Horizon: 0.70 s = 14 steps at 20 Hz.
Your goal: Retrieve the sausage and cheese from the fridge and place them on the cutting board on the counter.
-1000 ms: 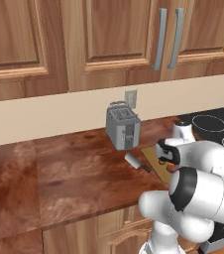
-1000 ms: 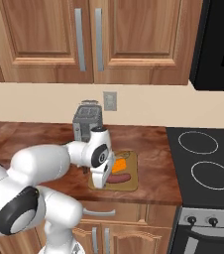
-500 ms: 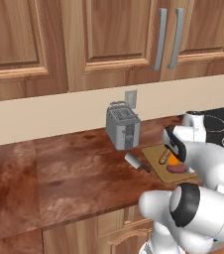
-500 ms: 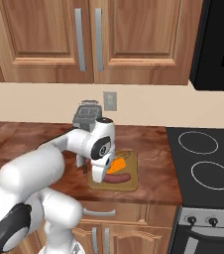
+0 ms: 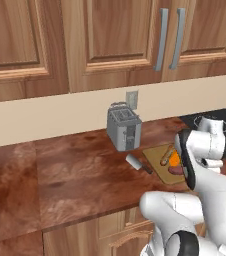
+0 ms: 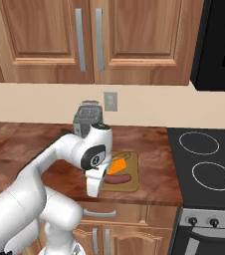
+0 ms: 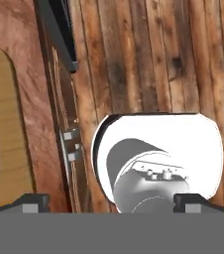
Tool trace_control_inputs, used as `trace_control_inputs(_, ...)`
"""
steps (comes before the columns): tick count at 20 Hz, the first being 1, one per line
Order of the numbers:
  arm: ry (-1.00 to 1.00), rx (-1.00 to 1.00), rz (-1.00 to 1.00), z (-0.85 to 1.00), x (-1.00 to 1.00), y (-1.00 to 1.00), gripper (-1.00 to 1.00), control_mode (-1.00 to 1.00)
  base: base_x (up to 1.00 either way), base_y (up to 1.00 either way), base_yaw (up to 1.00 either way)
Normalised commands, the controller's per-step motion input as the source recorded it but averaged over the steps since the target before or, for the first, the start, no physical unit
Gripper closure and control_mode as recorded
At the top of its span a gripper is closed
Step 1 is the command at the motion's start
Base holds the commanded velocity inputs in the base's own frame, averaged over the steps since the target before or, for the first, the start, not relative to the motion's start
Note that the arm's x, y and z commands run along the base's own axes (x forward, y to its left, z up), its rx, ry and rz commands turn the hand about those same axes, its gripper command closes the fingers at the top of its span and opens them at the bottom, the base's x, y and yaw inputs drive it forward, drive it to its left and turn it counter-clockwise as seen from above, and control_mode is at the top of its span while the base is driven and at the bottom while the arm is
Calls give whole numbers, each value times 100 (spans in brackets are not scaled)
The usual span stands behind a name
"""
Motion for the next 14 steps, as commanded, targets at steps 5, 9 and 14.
trace_control_inputs(5,-2,0,29,19,-100,21,-100,-100,0,0,0)
trace_control_inputs(9,-2,-1,51,15,-100,51,-100,-100,0,0,0)
trace_control_inputs(14,-7,-4,54,24,-100,62,-100,-100,0,0,0)
